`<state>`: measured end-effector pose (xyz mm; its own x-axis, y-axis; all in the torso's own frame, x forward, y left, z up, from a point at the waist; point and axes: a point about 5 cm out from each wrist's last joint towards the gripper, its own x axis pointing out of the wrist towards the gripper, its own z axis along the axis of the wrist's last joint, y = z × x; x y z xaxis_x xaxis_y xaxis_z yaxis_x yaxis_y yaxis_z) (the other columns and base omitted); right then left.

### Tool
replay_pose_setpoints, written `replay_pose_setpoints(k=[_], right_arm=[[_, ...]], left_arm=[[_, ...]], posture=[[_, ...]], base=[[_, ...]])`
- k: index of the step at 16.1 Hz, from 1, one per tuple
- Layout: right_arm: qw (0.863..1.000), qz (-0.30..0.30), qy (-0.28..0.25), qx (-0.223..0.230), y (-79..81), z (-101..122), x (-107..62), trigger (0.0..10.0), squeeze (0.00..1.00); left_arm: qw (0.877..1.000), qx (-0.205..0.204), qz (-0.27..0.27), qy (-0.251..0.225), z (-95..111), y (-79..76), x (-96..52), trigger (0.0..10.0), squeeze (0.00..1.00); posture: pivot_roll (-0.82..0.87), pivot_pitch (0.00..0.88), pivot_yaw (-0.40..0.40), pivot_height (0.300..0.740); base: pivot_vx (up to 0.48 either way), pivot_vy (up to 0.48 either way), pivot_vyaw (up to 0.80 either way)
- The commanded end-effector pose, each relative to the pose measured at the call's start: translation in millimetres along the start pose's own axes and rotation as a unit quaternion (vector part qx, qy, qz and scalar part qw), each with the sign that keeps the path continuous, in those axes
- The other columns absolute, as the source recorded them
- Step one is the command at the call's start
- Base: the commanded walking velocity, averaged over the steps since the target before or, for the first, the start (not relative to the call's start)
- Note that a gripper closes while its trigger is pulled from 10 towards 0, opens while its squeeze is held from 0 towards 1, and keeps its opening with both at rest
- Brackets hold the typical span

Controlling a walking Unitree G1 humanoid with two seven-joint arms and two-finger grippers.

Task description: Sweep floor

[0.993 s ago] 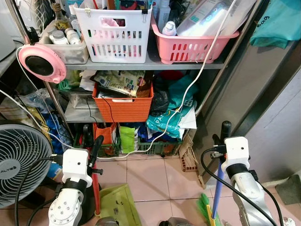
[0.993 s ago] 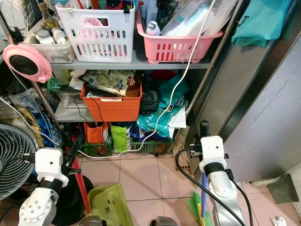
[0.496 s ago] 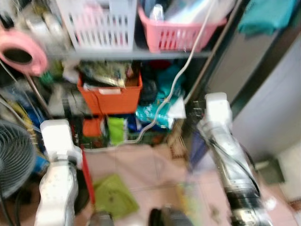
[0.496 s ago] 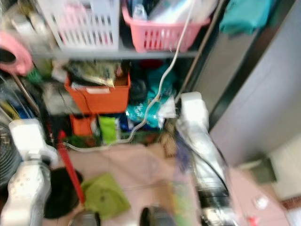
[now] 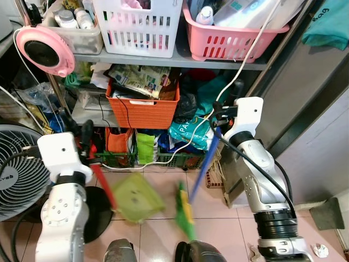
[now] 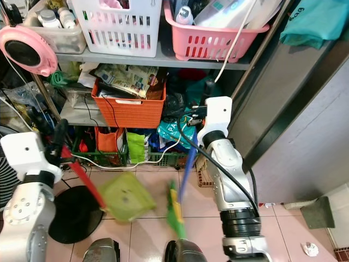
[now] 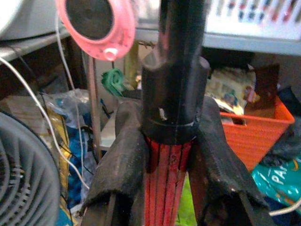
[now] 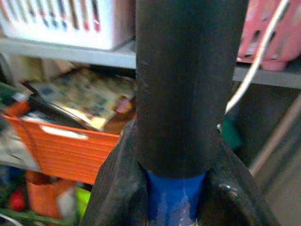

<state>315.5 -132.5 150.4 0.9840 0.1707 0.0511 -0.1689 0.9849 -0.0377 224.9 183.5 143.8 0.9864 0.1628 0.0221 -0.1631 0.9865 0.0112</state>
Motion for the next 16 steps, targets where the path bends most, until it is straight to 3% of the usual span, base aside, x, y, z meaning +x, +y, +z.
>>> replay_pose_setpoints(k=[1,5,6,12,16], right_arm=[[0.998,-0.035,-0.019,-0.045,-13.1,7,-1.6,10.0,0.0],[0.997,-0.049,-0.013,-0.055,-19.7,3,-6.0,10.0,0.0],[0.997,-0.05,-0.011,-0.058,-18.3,2,-5.3,10.0,0.0],[0.996,-0.059,-0.008,-0.065,-19.3,0,0.6,10.0,0.0],[0.996,-0.057,-0.006,-0.064,-18.5,-2,-0.2,10.0,0.0]], left_arm=[[1.0,0.005,-0.013,-0.023,11,-5.5,-1.5,10.0,0.0],[0.999,-0.021,-0.033,-0.015,12,-8.9,-4.0,10.0,0.0],[0.999,-0.004,-0.038,-0.02,13,-12.0,-3.5,10.0,0.0],[0.999,-0.003,-0.049,-0.018,14,-16.5,-2.5,10.0,0.0],[0.999,0.001,-0.051,-0.017,14,-17.0,-2.5,10.0,0.0]], posture=[[0.08,0.136,-0.077,0.74],[0.07,0.144,-0.074,0.74],[0.07,0.145,-0.072,0.74],[0.08,0.15,-0.069,0.74],[0.08,0.149,-0.072,0.74]], base=[[0.0,0.0,0.0],[0.0,0.0,0.0],[0.0,0.0,0.0],[0.0,0.0,-0.28],[-0.304,0.0,0.0]])
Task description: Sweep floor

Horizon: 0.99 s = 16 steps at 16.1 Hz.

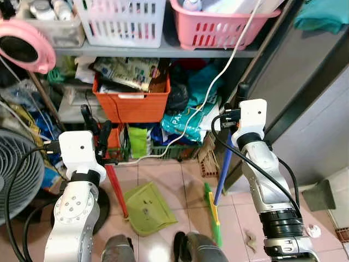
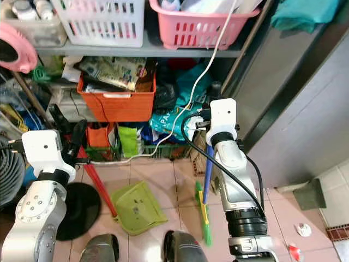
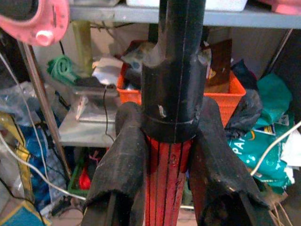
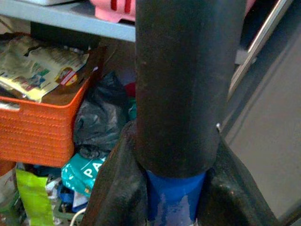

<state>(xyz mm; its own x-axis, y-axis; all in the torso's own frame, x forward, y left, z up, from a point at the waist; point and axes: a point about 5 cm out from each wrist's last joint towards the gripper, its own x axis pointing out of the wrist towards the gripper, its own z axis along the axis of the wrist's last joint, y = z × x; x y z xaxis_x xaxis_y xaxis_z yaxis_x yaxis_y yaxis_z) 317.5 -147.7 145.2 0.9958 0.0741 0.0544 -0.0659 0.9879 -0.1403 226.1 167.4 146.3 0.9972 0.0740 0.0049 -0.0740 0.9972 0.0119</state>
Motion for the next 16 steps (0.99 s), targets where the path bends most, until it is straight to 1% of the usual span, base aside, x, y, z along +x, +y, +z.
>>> replay_pose_setpoints(k=[1,4,10,16], right_arm=[[1.0,-0.01,-0.008,-0.008,-3.8,2.9,1.1,10.0,0.0],[1.0,-0.012,-0.008,-0.009,-3.2,3.3,2.4,10.0,0.0],[1.0,-0.016,-0.011,-0.009,-4.0,4.3,3.9,10.0,0.0],[1.0,-0.017,-0.01,-0.013,-6.7,3.2,4.0,10.0,0.0]], left_arm=[[1.0,0.003,-0.006,-0.025,11.6,-1.1,-1.2,10.0,0.0],[1.0,0.003,-0.007,-0.025,13.0,-1.5,0.6,10.0,0.0],[1.0,0.001,-0.01,-0.025,13.2,-3.3,1.1,10.0,0.0],[1.0,-0.004,-0.013,-0.023,12.7,-4.9,1.4,10.0,0.0]], posture=[[0.08,0.149,-0.072,0.74],[0.08,0.171,-0.063,0.74],[0.07,0.165,-0.062,0.74],[0.06,0.17,-0.066,0.74]], base=[[-0.304,0.0,0.0],[-0.305,0.0,0.0],[-0.288,0.0,0.0],[0.0,0.0,0.0]])
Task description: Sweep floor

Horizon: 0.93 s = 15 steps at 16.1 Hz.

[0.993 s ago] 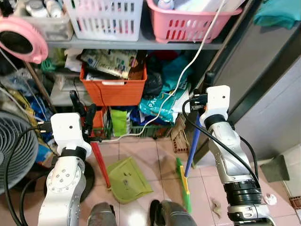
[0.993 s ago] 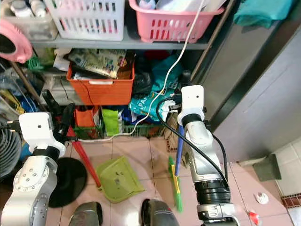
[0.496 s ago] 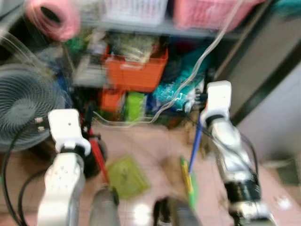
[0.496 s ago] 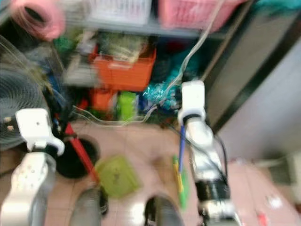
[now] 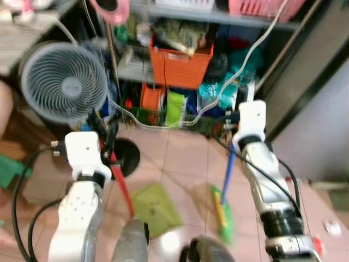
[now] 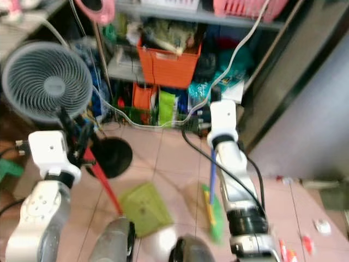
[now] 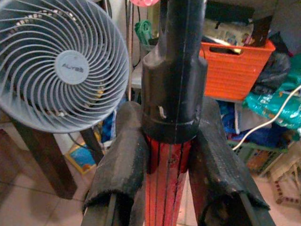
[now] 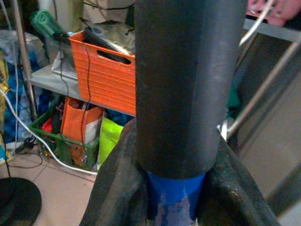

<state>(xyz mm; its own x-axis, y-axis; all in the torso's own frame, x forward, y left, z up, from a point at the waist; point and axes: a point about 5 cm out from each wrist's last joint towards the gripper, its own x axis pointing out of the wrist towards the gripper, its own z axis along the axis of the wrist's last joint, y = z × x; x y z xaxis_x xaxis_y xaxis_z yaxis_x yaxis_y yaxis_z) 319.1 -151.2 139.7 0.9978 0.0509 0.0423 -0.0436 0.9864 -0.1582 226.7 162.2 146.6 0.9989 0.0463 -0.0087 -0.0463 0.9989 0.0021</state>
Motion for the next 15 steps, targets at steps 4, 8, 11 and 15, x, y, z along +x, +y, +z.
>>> replay_pose_setpoints(k=[4,8,11,15], right_arm=[[1.0,-0.009,-0.014,-0.004,-5.9,7.0,0.6,10.0,0.0],[1.0,-0.01,-0.002,-0.004,-9.3,1.8,-1.8,10.0,0.0],[1.0,-0.009,0.001,-0.008,-9.4,0.4,-1.9,10.0,0.0],[1.0,-0.012,-0.003,-0.001,-5.8,1.6,1.8,10.0,0.0]], left_arm=[[0.999,-0.033,-0.002,-0.04,18.4,-2.6,0.8,10.0,0.0],[0.999,-0.025,-0.007,-0.046,19.6,-4.6,1.6,10.0,0.0],[0.999,-0.029,-0.013,-0.039,16.9,-5.8,2.0,10.0,0.0],[0.999,-0.032,-0.018,-0.036,18.0,-5.2,3.2,10.0,0.0]], posture=[[0.05,0.173,-0.068,0.74],[0.05,0.172,-0.072,0.74],[0.05,0.171,-0.071,0.74],[0.06,0.165,-0.053,0.74]], base=[[0.0,0.0,0.0],[0.0,0.0,-0.4],[0.0,0.0,-0.8],[0.0,0.0,-0.8]])
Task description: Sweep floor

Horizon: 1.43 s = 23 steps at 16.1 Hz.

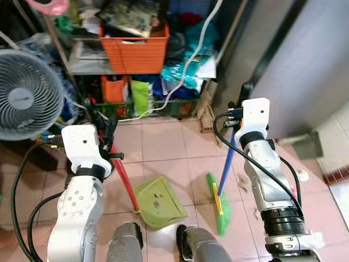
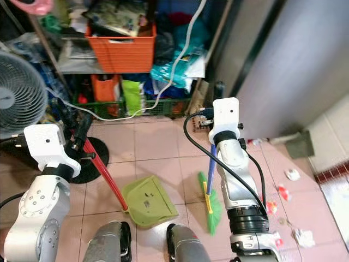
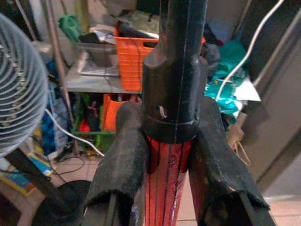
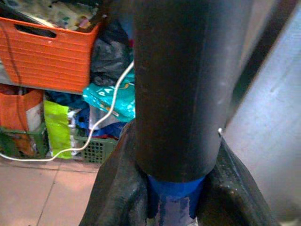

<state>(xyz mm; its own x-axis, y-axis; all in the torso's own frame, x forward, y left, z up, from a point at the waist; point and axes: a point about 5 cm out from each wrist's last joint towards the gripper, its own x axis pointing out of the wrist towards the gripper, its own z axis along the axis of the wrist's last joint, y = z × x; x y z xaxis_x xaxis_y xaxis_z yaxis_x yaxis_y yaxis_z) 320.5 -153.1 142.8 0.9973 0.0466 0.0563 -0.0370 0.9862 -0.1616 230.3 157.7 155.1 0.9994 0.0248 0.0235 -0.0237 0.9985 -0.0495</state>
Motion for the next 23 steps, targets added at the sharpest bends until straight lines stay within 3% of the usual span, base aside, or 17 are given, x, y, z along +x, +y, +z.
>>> replay_pose_setpoints(k=[1,4,9,23], right_arm=[[1.0,-0.01,0.003,0.005,-1.8,0,2.6,10.0,0.0],[1.0,-0.013,0.005,0.009,-0.5,-1,3.5,10.0,0.0],[1.0,-0.021,0.006,0.009,-3.2,-1,4.2,10.0,0.0],[0.998,-0.052,0.015,-0.012,-16.6,-4,2.4,10.0,0.0]], left_arm=[[1.0,-0.007,-0.008,-0.019,10,-0.7,0.8,10.0,0.0],[1.0,-0.007,-0.01,-0.02,11,-1.6,2.2,10.0,0.0],[1.0,-0.009,-0.012,-0.022,13,-2.8,3.5,10.0,0.0],[0.999,0.001,-0.021,-0.04,19,-2.8,5.5,10.0,0.0]], posture=[[0.07,0.164,-0.052,0.74],[0.07,0.164,-0.047,0.74],[0.06,0.176,-0.048,0.74],[0.05,0.179,-0.048,0.74]], base=[[0.0,0.0,-0.8],[0.0,0.0,-0.8],[0.0,0.37,-0.8],[0.0,0.0,-0.72]])
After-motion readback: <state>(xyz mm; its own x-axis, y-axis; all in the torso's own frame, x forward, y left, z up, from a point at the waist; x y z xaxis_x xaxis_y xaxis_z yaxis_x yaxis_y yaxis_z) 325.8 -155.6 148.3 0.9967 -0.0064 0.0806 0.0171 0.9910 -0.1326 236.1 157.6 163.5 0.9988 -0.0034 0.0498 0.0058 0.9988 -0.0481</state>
